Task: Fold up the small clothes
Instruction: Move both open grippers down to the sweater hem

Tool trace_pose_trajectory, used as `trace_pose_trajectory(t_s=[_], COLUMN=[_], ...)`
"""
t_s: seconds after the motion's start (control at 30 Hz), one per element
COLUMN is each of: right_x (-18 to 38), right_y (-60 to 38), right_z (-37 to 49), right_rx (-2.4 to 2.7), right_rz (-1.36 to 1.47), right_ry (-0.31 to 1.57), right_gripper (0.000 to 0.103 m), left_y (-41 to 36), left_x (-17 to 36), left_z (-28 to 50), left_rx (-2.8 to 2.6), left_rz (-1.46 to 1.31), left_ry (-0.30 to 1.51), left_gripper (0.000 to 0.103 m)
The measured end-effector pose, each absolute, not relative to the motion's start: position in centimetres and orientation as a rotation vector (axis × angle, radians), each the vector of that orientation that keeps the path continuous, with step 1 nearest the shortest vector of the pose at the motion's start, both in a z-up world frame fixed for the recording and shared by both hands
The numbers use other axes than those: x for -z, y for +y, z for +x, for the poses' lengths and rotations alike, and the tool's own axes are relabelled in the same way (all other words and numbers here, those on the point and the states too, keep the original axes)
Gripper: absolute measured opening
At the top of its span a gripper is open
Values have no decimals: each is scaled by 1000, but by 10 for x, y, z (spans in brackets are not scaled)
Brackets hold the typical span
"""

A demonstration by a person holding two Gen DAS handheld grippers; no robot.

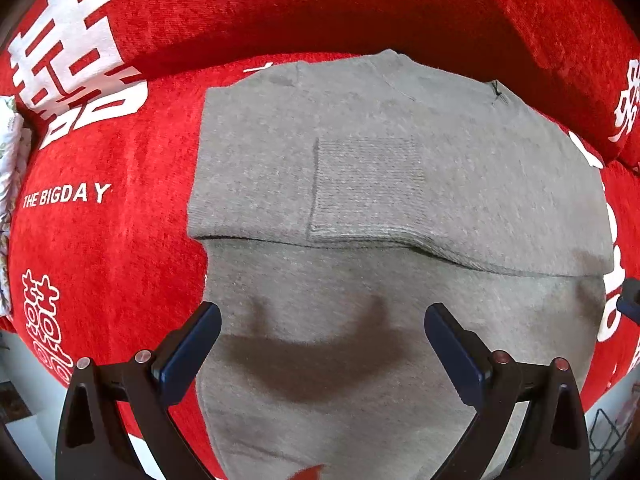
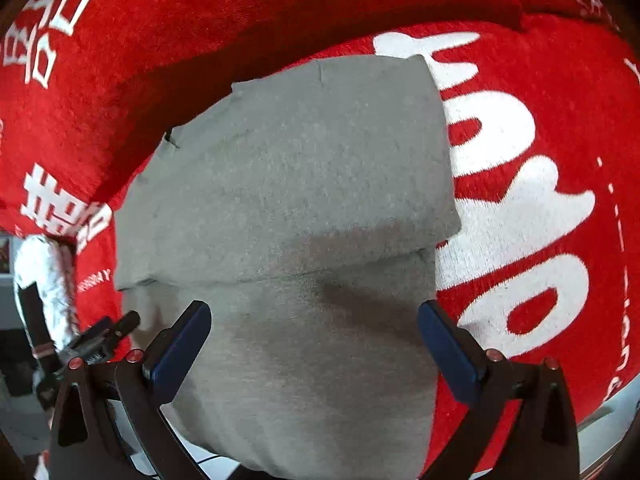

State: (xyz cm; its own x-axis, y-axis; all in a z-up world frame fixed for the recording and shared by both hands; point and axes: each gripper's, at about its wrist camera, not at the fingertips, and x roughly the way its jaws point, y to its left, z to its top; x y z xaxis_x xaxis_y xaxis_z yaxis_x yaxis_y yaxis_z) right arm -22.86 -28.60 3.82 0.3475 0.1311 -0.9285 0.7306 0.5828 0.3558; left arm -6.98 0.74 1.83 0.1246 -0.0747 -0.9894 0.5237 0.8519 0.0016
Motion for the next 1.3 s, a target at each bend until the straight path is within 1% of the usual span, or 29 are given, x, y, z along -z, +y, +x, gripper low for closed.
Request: trace_pose_trajectory(t_s=[0.13,0.37,0.8,1.1,1.3], right_x=[-40,-40,-20,-8,0], right_y=[-294,-305,-308,-277,-238], right_z=[-233,-237,-259,-287,-315], right_rx=[457,433,306,196,184], right_rz=[934,983,1226,1313,1314], right_ry=[1169,1160,1109,1079,1118], right_gripper=[103,103,103,103,102], left_y=[7,6,26,77,110], left_x=[-20,-17,-23,-12,-2], left_z=[-70,-77,-96,-122,-149], left_rx=[389,425,366,370,429], left_rz=[438,407,340,254,278], left_ry=[1346,1392,1394,1477,1502], left_gripper=[102,102,102,102,102])
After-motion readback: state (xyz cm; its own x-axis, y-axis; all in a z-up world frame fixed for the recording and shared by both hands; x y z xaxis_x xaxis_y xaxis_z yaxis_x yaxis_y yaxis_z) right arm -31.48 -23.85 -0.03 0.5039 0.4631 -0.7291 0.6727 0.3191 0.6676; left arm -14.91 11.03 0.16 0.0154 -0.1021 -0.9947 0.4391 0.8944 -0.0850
